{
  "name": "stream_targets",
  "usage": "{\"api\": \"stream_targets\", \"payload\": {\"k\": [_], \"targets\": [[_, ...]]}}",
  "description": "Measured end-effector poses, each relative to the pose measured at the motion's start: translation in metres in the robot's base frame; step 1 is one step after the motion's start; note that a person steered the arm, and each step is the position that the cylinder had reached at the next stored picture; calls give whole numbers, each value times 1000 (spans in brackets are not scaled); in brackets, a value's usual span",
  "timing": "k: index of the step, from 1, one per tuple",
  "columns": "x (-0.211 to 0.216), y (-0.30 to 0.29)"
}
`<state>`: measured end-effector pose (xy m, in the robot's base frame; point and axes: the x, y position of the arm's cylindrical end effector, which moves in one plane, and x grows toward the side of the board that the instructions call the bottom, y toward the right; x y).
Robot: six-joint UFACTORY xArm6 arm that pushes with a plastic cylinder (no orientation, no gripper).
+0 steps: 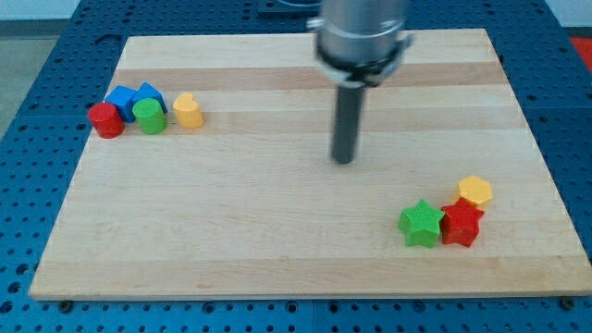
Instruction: Push the red circleyellow heart to the center of the board
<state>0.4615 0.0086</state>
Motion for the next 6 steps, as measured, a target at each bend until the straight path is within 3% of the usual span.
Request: {"api": "stream_targets", "payload": {"k": [1,2,3,5,6], "targets": [[32,-114],[35,-251],[34,-309],[25,-313],[-1,-313]]}}
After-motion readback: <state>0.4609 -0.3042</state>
